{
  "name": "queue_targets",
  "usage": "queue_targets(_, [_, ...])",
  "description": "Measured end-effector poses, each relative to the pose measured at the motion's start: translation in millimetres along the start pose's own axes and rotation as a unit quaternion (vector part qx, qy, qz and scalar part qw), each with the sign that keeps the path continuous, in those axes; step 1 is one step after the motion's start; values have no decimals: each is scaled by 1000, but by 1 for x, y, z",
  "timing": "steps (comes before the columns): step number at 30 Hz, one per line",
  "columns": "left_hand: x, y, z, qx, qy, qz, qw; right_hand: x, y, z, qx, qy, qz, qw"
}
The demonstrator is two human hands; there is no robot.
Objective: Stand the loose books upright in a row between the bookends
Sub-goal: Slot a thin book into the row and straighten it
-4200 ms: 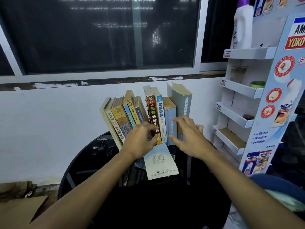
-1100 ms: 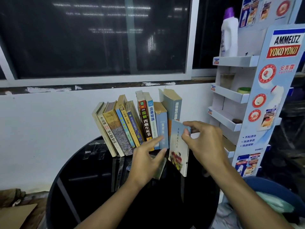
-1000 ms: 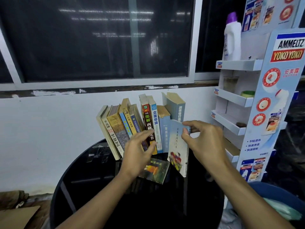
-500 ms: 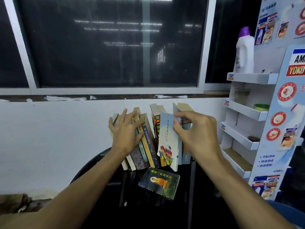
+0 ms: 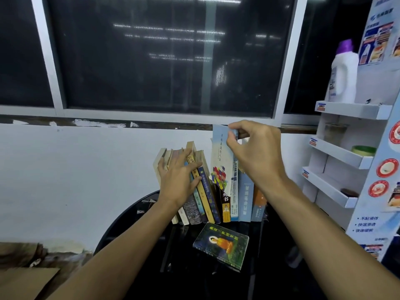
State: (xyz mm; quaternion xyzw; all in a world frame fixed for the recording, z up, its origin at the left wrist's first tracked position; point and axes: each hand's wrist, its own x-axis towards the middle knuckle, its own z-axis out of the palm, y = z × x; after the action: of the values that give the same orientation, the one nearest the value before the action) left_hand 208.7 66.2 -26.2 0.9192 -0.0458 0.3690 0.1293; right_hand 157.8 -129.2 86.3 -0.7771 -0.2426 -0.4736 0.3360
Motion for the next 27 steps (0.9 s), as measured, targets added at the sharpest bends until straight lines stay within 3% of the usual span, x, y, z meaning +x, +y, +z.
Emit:
queue_targets(16, [-3,2,2,-1,23,-2,1000,2,29,63,-27,3,-57,998])
queue_targets(27, [-1,3,3,-1,22,-3,1000,-44,52,102,-19,-50,-47,997])
